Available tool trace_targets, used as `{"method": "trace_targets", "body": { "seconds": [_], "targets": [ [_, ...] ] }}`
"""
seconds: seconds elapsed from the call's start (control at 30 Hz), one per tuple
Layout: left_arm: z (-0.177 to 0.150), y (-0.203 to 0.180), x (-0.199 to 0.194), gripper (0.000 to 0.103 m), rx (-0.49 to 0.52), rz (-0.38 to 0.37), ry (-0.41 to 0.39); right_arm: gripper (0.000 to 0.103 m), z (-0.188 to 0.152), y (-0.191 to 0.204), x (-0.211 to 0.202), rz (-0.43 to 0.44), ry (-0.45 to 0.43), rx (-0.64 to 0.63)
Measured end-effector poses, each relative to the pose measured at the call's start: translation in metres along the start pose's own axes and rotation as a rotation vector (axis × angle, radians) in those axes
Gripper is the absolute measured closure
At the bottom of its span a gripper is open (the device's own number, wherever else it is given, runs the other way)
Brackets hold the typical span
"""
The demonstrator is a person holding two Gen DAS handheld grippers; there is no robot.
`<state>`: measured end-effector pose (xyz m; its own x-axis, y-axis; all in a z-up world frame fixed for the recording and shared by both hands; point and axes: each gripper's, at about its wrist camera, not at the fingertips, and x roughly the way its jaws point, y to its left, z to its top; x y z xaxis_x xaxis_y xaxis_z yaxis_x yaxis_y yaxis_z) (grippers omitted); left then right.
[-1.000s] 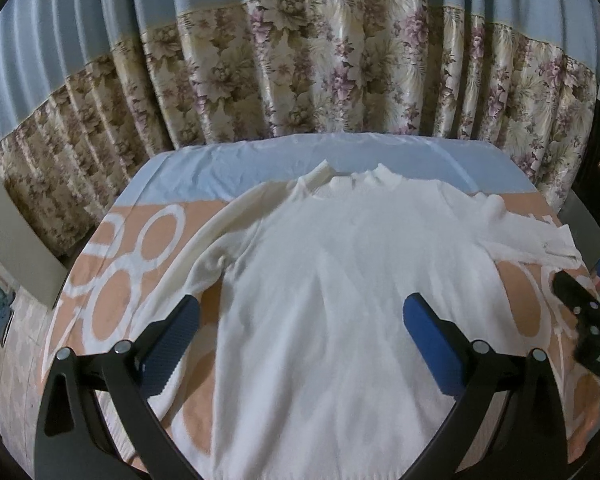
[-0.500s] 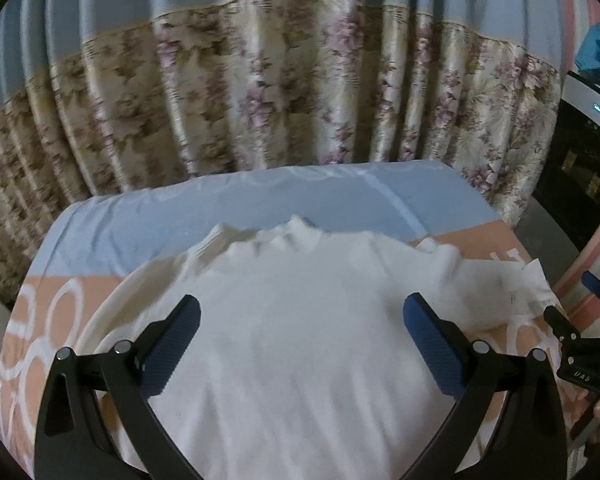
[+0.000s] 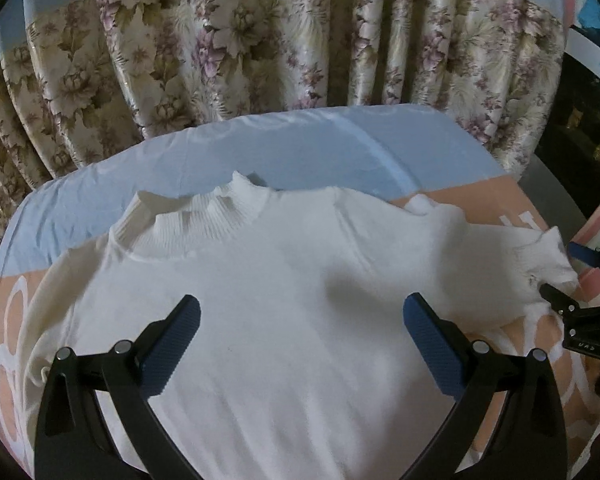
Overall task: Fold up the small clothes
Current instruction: 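Move the right gripper to the sweater sleeve cuff and grasp it, then carry the held sleeve across the sweater chest and open the right gripper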
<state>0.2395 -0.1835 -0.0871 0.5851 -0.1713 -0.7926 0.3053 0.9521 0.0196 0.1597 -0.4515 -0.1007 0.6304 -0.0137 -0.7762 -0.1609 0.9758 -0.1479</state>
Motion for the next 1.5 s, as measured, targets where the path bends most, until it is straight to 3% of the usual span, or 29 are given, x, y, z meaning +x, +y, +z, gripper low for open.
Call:
{"method": "trace_targets", "body": {
  "seconds": [0.1,0.17,0.2,0.27,0.33,0.43,0.57,0.67,0.83,1.03,1.2,1.33,1.4,1.43,1.5],
  "targets": [
    [-0.002,0.006,0.009,0.001,-0.012,0.025,0.012,0.027,-0.001,0.002,0.011,-0.011,0.023,-0.015],
    [-0.004,0.010,0.012,0.001,-0.025,0.016,0.025,0.041,-0.003,0.004,0.019,-0.015,0.057,-0.017],
    [-0.004,0.012,0.015,0.001,-0.032,0.023,0.034,0.054,-0.003,0.004,0.019,-0.015,0.057,-0.017],
    [-0.006,0.013,0.015,0.001,-0.017,0.051,0.027,0.061,-0.004,0.003,0.023,0.000,0.066,-0.001],
    [-0.008,0.013,0.012,0.001,0.003,0.078,0.016,0.079,-0.002,0.004,0.023,0.004,0.067,0.014],
    [-0.013,0.020,0.009,0.001,-0.004,0.054,0.024,0.086,0.001,0.004,0.020,-0.012,0.059,0.059],
    [-0.019,0.031,0.010,0.001,-0.027,0.015,0.057,0.087,0.010,0.014,0.004,0.041,0.003,0.179],
    [-0.023,0.043,0.007,0.001,-0.037,0.024,0.064,0.087,0.026,0.030,-0.011,0.175,-0.064,0.305],
    [-0.038,0.079,-0.010,0.001,-0.040,0.073,0.060,0.087,0.067,0.082,-0.006,0.486,-0.095,0.437],
    [-0.069,0.153,-0.038,0.001,-0.122,0.170,0.062,0.087,0.131,0.185,0.003,0.678,-0.096,0.344],
    [-0.090,0.209,-0.047,0.001,-0.219,0.210,0.080,0.087,0.155,0.259,0.028,0.812,-0.031,0.321],
    [-0.102,0.233,-0.046,0.001,-0.274,0.196,0.095,0.086,0.149,0.291,0.043,0.797,0.027,0.271],
    [-0.104,0.234,-0.044,0.001,-0.287,0.180,0.097,0.078,0.145,0.300,0.051,0.778,0.065,0.227],
    [-0.106,0.234,-0.044,0.001,-0.289,0.175,0.096,0.063,0.142,0.303,0.050,0.758,0.071,0.212],
    [-0.103,0.232,-0.042,0.001,-0.297,0.157,0.095,0.046,0.139,0.299,0.042,0.733,0.046,0.194]
  ]
}}
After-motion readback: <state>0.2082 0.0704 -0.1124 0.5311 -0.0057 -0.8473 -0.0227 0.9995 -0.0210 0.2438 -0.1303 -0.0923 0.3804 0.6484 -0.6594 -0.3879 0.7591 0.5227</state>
